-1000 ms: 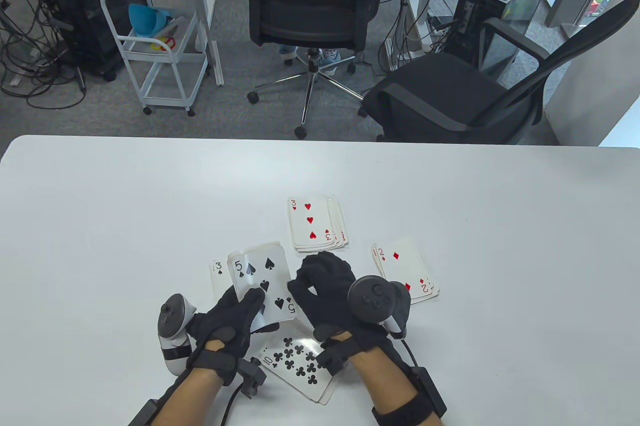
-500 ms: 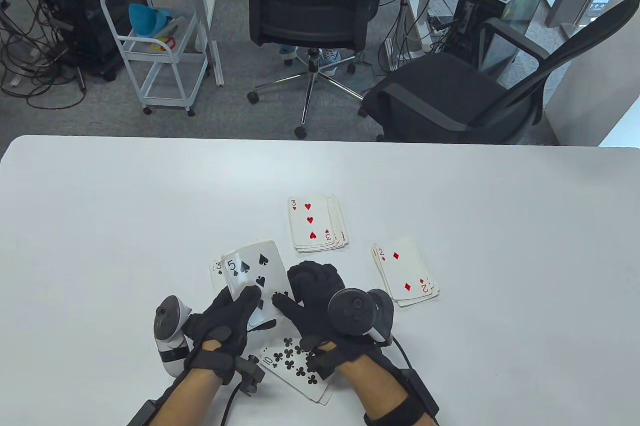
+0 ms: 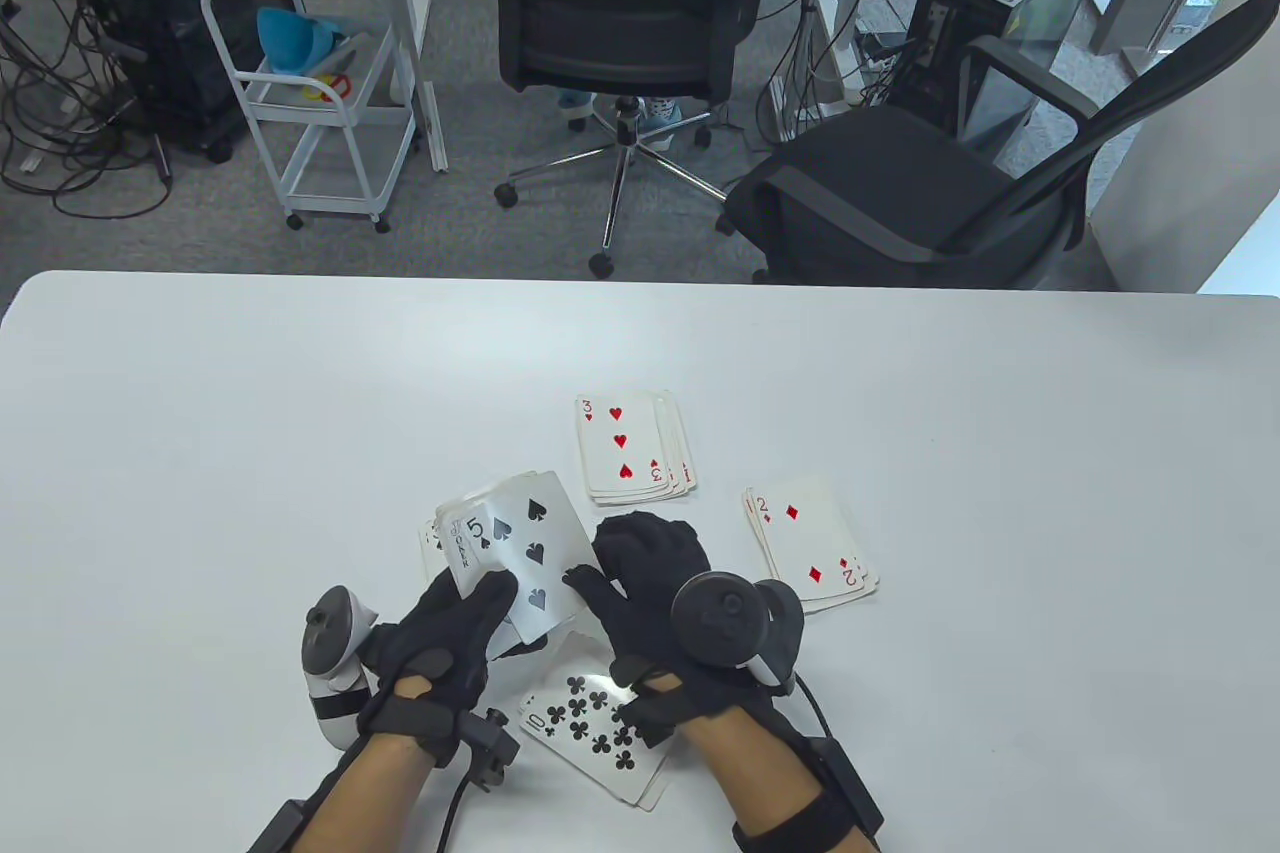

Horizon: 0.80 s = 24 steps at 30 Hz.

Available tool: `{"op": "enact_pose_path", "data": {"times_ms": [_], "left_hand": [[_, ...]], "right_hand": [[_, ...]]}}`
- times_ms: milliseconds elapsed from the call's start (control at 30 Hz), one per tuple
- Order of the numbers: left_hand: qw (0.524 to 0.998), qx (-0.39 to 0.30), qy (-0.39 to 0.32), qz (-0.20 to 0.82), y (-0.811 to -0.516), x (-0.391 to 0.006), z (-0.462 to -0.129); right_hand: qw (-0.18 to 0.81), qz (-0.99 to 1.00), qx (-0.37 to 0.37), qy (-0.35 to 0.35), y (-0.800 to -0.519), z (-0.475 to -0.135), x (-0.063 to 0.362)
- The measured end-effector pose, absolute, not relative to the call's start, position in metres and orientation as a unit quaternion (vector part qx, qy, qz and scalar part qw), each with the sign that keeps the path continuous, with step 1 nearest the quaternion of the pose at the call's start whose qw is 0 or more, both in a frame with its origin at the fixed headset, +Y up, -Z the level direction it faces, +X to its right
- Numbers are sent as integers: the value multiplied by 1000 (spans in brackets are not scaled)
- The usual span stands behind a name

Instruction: Playing card suit sorting

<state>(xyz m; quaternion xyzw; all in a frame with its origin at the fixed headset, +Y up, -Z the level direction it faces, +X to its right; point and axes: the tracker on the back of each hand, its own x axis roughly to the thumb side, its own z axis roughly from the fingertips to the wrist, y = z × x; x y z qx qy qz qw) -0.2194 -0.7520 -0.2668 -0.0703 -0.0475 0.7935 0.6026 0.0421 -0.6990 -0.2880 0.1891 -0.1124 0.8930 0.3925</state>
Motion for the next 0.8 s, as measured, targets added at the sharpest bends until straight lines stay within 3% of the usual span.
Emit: {"op": "enact_pose_path", "data": {"times_ms": [267,367,600,800], "left_hand": [[570,5,-46,820,-733,-250,-271],[558,12,-49,828,-730,-253,-271],[540,29,-50,839,-727,-259,-272],[531,50,-46,844,-726,-265,-271]], "right_hand": [[427,898,109,-17,-714,-307,56],[390,915,100,18,-717,-313,46],[245,956,119,109,-718,-338,-30],[195,964,102,149,-732,-355,-78]]}}
